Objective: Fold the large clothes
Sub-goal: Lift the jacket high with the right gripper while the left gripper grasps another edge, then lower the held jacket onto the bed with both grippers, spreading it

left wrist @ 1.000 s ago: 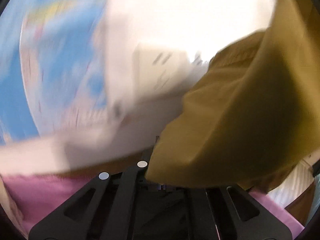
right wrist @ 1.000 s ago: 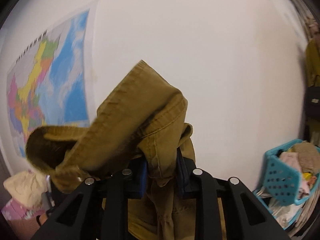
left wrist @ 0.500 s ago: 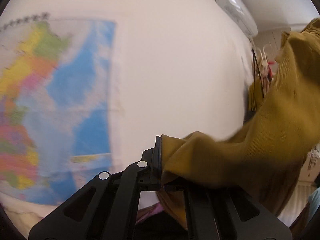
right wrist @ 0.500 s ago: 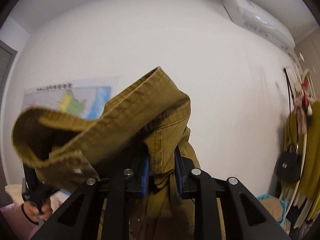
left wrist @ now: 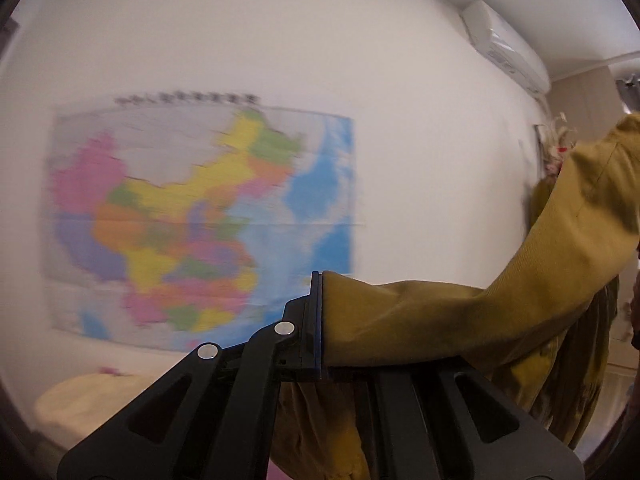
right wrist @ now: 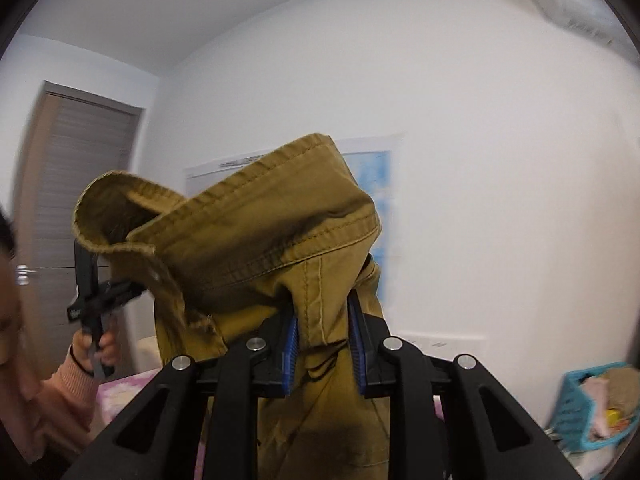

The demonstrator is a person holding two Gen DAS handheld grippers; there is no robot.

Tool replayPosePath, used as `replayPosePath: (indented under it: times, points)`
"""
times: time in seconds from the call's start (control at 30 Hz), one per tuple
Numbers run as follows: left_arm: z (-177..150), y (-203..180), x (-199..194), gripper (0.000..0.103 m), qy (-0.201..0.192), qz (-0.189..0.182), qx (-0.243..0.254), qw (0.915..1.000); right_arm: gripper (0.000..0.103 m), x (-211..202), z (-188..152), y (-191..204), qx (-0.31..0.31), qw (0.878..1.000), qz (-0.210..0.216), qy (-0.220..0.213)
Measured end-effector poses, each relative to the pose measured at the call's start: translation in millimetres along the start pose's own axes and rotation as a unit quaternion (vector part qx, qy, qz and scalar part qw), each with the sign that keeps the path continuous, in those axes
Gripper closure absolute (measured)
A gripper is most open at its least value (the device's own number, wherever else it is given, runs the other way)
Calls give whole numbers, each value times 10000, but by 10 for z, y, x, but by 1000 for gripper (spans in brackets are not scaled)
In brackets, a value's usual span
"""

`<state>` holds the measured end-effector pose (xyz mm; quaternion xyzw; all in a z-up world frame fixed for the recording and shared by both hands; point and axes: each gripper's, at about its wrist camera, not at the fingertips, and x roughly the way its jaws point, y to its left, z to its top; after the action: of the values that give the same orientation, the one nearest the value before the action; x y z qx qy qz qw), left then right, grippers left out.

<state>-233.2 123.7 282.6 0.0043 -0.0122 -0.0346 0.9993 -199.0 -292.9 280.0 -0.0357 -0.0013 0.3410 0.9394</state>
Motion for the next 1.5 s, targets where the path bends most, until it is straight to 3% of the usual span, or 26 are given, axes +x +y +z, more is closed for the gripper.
replayPosePath:
  times: [0.13, 0.23, 0.3, 0.37, 0.43, 0.57, 0.63, 0.7, 0.83, 0.93, 0.97, 1.07, 1.17, 1.23, 1.3, 1.33, 1.4, 1.43, 1.5]
  points:
    - [81, 156, -595, 101, -49, 352, 15, 9994, 82, -93, -58, 179, 156, 9975, 686, 25]
    - [117, 191, -814, 100, -124, 543, 137, 9984, 81, -112, -97, 248, 72, 9948, 1011, -82]
    - [88, 267, -669, 100, 39, 731, 84, 9973, 80, 92, -153, 125, 334, 9929, 1143, 16]
    - [-12, 403, -391, 100, 460, 715, -99, 9963, 80, 403, -287, -51, 586, 9909, 1183, 280]
    - [-224, 538, -5, 100, 1000, 847, -212, 9911, 80, 965, -514, -264, 973, 9836, 1237, 886]
    - [-1073, 848, 1006, 101, 2250, 1314, -308, 9650, 80, 2071, -1168, -497, 1330, 9654, 957, 2030]
    - [-1598, 1013, 1513, 101, 2792, 1562, -350, 9468, 80, 2730, -1724, -679, 1638, 9438, 756, 2768]
    - [-2074, 1157, 1906, 101, 3355, 1478, -611, 9284, 80, 3225, -2227, -791, 1805, 9234, 419, 3361]
    - [-2614, 1264, 2406, 101, 3868, 1594, -657, 9059, 81, 3755, -3048, -1069, 2378, 8798, 200, 4111]
    - [-2749, 1322, 2616, 101, 4101, 1549, -772, 8955, 77, 3918, -3235, -1212, 2632, 8667, 256, 4229]
    - [-2786, 1351, 2672, 101, 4202, 1559, -810, 8903, 77, 3959, -3234, -1247, 2651, 8656, 330, 4234]
    - [-2835, 1459, 2752, 101, 4305, 1604, -863, 8840, 78, 3939, -3116, -1262, 2422, 8802, 255, 4073]
    - [-2899, 1537, 2795, 100, 4446, 1616, -1030, 8750, 74, 4048, -3190, -1364, 2450, 8692, 225, 4289]
    - [-2931, 1560, 2791, 97, 4490, 1661, -1001, 8722, 35, 4100, -3197, -1417, 2353, 8688, -39, 4356]
    - [-2910, 1562, 2757, 93, 4434, 1647, -957, 8758, 33, 4031, -3160, -1473, 2399, 8708, -191, 4288]
    - [-2888, 1551, 2720, 88, 4400, 1623, -936, 8783, 30, 3967, -3108, -1461, 2416, 8732, -215, 4228]
    - [-2815, 1557, 2615, 49, 4248, 1736, -839, 8845, 27, 3665, -2932, -1428, 2240, 8872, -210, 4028]
    - [-2746, 1568, 2525, 25, 4069, 1760, -843, 8924, 23, 3546, -2849, -1356, 2099, 8944, -150, 3947]
    - [-2624, 1557, 2395, 26, 3832, 1638, -831, 9052, 15, 3190, -2695, -1111, 1731, 9080, 29, 3816]
